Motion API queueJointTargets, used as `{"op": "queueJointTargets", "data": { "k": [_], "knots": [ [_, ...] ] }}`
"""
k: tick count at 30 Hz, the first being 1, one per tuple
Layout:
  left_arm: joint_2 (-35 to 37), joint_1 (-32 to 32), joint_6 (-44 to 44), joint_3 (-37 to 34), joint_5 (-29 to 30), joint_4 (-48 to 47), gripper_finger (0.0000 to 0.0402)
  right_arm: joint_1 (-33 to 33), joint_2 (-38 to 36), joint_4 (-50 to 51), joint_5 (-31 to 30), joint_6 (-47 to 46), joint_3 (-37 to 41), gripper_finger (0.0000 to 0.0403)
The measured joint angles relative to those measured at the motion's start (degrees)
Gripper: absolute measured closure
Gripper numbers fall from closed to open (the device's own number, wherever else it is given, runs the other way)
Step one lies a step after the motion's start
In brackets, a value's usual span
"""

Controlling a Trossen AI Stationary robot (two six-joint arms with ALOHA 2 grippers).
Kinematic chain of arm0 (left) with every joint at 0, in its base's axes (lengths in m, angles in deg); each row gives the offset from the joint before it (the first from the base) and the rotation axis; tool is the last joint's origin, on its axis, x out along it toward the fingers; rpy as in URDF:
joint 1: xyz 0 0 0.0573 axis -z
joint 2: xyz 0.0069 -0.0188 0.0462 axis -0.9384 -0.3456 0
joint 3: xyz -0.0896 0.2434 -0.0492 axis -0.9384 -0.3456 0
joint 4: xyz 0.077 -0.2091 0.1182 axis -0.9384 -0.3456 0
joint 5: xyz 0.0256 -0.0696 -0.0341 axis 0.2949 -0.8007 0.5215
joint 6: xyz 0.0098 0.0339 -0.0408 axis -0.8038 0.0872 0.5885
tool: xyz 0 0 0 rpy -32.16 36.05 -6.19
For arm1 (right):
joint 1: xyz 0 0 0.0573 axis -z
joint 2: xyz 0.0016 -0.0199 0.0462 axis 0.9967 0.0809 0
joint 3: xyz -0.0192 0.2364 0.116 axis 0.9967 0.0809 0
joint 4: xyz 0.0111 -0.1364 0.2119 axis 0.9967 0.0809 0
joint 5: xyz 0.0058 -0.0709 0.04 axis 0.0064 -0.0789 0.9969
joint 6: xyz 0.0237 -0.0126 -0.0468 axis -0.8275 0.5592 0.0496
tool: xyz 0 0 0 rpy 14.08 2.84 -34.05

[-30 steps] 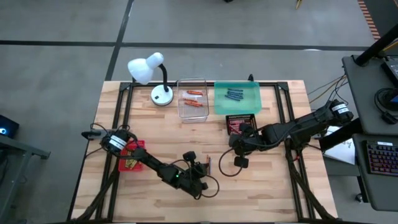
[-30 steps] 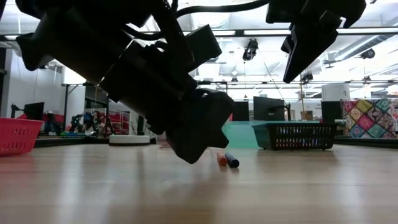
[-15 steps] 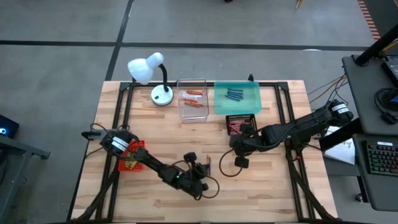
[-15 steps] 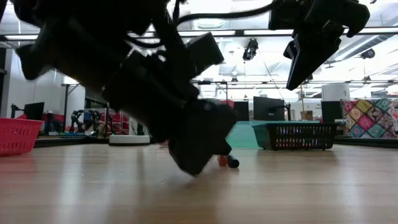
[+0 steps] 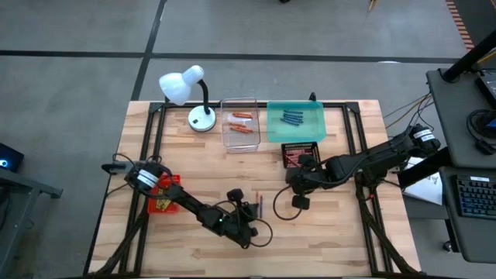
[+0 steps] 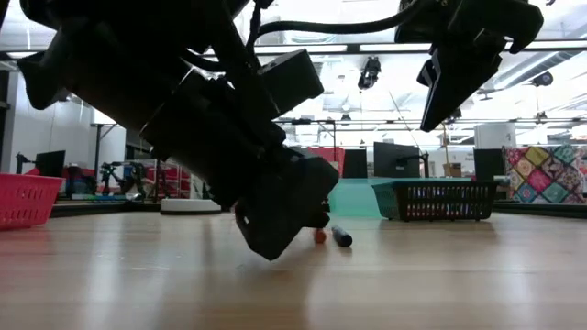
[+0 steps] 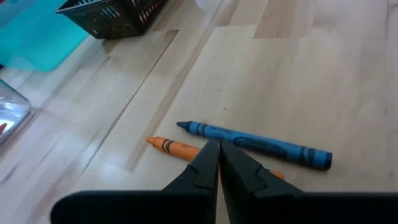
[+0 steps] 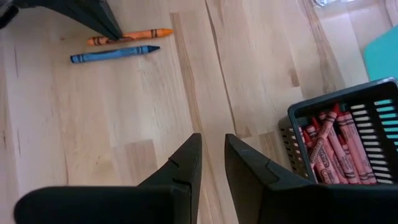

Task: Sort crayons
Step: Put the orange crayon into the transparent bin

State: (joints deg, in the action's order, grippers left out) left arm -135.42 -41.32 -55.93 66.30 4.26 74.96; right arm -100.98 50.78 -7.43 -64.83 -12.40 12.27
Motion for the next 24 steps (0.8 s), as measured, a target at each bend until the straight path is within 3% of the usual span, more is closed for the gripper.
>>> {"op": "queueJointTargets", "data": {
  "k": [10, 16, 24],
  "knots": [
    [4.7, 0.5, 7.1, 0.0, -0.2, -10.1, 0.0401, 0.0, 0.0, -1.0, 0.0, 0.4, 0.0, 0.0341],
    [5.4, 0.5, 12.9, 0.0, -0.3, -7.1, 0.0397, 0.0, 0.0, -1.0, 0.0, 0.4, 0.0, 0.0345],
    [5.1, 1.0, 14.2, 0.0, -0.2, -5.6, 0.0303, 0.0, 0.0, -1.0, 0.0, 0.4, 0.0, 0.0338]
  ]
}}
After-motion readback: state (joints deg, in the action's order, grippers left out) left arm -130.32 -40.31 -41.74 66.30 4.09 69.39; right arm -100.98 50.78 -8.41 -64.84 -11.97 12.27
